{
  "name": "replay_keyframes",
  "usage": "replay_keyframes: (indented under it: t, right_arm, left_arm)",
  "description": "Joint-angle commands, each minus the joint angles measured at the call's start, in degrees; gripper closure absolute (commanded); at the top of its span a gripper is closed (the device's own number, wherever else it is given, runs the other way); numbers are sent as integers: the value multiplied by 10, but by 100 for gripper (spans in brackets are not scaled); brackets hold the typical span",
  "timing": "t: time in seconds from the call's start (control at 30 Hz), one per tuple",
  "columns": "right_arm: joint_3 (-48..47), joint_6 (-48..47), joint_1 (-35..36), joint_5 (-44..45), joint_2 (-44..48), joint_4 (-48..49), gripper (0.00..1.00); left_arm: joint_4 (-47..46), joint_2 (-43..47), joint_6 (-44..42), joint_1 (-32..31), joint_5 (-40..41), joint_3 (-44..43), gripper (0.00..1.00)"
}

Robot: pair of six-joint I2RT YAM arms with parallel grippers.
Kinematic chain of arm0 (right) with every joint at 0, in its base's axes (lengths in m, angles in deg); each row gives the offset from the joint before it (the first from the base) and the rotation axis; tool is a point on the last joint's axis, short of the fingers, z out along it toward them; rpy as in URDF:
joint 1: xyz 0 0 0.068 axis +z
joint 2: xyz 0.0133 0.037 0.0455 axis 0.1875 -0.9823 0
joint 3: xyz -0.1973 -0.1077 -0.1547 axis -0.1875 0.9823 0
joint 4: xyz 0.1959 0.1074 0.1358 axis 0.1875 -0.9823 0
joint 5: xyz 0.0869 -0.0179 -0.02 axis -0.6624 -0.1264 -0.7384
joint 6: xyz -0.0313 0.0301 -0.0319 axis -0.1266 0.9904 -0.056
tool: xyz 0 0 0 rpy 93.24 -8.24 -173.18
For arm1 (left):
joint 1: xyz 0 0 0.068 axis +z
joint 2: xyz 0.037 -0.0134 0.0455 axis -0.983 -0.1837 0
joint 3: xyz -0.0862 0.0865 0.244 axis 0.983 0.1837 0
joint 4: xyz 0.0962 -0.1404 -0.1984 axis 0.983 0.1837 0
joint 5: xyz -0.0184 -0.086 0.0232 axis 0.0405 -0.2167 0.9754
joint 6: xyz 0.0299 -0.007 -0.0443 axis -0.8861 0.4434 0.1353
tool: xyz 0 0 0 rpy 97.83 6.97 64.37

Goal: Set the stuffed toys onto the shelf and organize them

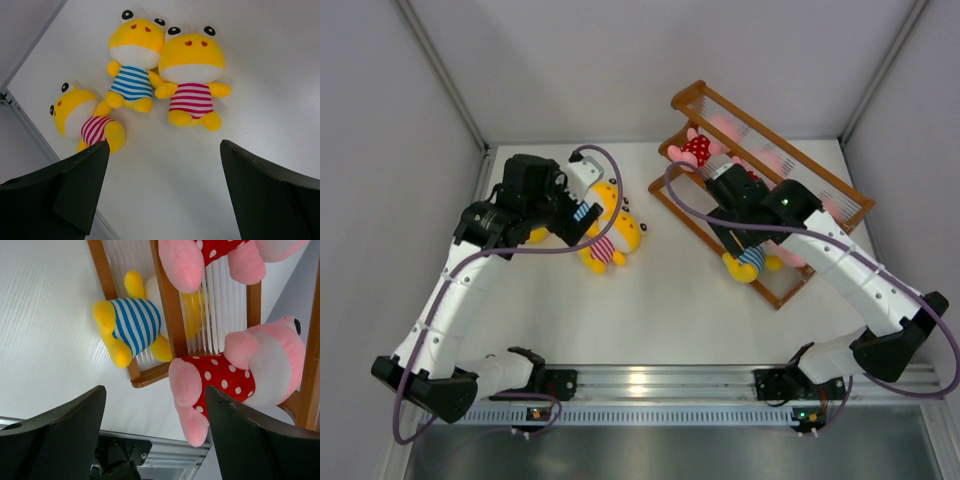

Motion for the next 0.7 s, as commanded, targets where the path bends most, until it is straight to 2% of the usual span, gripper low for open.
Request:
replay_keyframes:
  t: [0.0,0.13,0.23,0.4,0.53,0.63,0.67]
  right_arm:
    - [-11,9,-1,20,44,-36,20]
    - [4,-54,-5,26,41,-27,18]
    - [40,-76,-6,50,22,-81,18]
    - [107,-89,-13,12,40,-88,20]
    - [142,-93,-18,84,48,-76,20]
    - [160,-119,-21,94,47,-50,23]
    - [167,-125,-21,94,45,-35,29]
  left_arm:
    - [-16,20,-5,6,-8,1,2]
    - [-16,20,-7,9,-7,1,2]
    - [-15,21,-9,10,-7,2,2]
    - [-17,18,-10,10,-10,7,2]
    - [-16,13,-7,10,-23,4,2]
    - [-16,14,-6,10,-32,2,2]
    - [-16,13,-8,10,-31,2,2]
